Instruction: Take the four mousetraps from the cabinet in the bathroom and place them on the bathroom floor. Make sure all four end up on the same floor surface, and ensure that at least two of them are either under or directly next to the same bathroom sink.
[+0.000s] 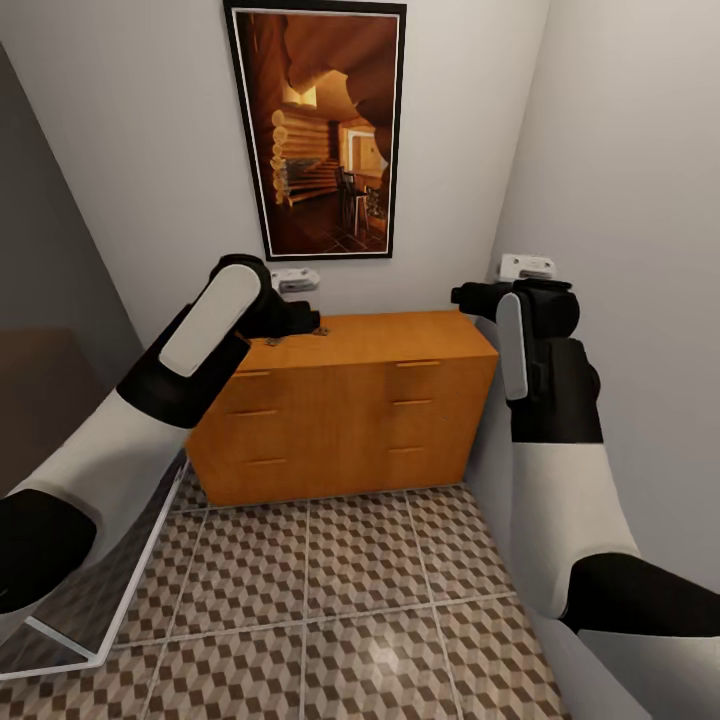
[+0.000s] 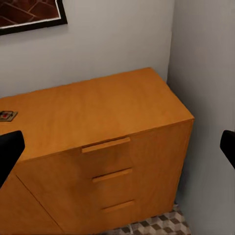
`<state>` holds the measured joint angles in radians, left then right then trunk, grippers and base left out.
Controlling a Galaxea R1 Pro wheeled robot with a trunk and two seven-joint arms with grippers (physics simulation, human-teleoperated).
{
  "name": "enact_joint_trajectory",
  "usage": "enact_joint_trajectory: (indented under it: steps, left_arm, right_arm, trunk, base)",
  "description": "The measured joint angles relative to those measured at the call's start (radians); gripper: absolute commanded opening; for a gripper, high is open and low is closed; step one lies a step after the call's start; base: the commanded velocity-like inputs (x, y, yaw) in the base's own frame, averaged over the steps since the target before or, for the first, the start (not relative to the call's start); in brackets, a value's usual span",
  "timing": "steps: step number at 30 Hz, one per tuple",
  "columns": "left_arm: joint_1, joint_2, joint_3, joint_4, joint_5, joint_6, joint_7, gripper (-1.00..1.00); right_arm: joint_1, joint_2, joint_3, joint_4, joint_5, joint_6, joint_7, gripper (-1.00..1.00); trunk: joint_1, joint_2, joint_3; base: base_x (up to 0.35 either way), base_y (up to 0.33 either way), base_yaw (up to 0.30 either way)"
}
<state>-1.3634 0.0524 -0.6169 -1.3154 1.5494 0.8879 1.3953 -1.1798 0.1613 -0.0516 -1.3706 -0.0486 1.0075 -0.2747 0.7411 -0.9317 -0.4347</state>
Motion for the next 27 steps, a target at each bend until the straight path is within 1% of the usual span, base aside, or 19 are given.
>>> enact_joint_trajectory:
  steps: [4,8,10,12,14,15,17,18,19,24,27]
  left_arm:
    - [0.000,0.002,-0.004,-0.019,0.000,-0.001,0.000,1.00]
    - [0.000,0.001,-0.005,-0.027,-0.001,-0.002,-0.001,1.00]
    - [0.000,0.003,-0.002,-0.029,-0.001,-0.002,-0.001,1.00]
    - [0.000,0.009,-0.001,-0.024,0.001,-0.003,-0.002,1.00]
    - [0.000,0.018,0.000,-0.010,0.001,-0.003,-0.001,1.00]
    - [0.000,0.027,0.001,0.002,0.001,-0.003,-0.001,1.00]
    - [0.000,0.035,0.003,0.016,0.001,-0.003,-0.001,1.00]
    - [0.000,0.041,0.004,0.029,0.001,-0.003,-0.002,1.00]
    - [0.000,0.045,0.005,0.041,0.001,-0.003,-0.002,1.00]
    - [0.000,0.052,0.006,0.062,0.000,-0.003,-0.002,1.00]
    - [0.000,0.052,0.004,0.094,-0.001,-0.004,-0.004,1.00]
  right_arm:
    - [-0.001,0.000,0.002,0.005,-0.026,0.000,-0.009,1.00]
    - [-0.001,0.004,0.004,0.013,-0.039,0.000,-0.013,1.00]
    - [-0.001,0.005,0.005,0.017,-0.044,0.000,-0.013,1.00]
    - [-0.001,0.007,0.009,0.034,-0.064,0.000,-0.013,1.00]
    - [-0.001,0.006,0.017,0.061,-0.097,0.001,-0.014,1.00]
    - [-0.001,0.005,0.024,0.078,-0.129,0.001,-0.014,1.00]
    - [-0.001,0.004,0.032,0.092,-0.162,0.001,-0.014,1.00]
    - [-0.001,0.002,0.043,0.100,-0.193,0.001,-0.014,1.00]
    - [-0.001,0.001,0.068,0.104,-0.217,0.001,-0.014,1.00]
    - [0.001,-0.002,0.136,0.100,-0.246,0.000,-0.014,1.00]
    - [0.001,-0.003,0.156,0.098,-0.254,0.000,-0.014,1.00]
  trunk:
    - [0.000,0.000,0.000]
    - [0.000,0.000,0.000]
    - [0.000,0.000,0.000]
    - [0.000,0.000,0.000]
    - [0.000,0.000,0.000]
    - [0.000,0.000,0.000]
    - [0.000,0.000,0.000]
    - [0.000,0.000,0.000]
    - [0.000,0.000,0.000]
    - [0.000,0.000,0.000]
    - [0.000,0.000,0.000]
  base:
    - [0.000,0.000,0.000]
    - [0.045,0.000,0.000]
    - [0.209,0.000,0.000]
    - [0.280,0.000,0.000]
    - [0.307,0.000,0.000]
    - [0.318,0.000,0.000]
    - [0.325,0.000,0.000]
    - [0.331,0.000,0.000]
    - [0.332,0.000,0.000]
    - [0.334,0.000,0.000]
    - [0.336,0.000,0.000]
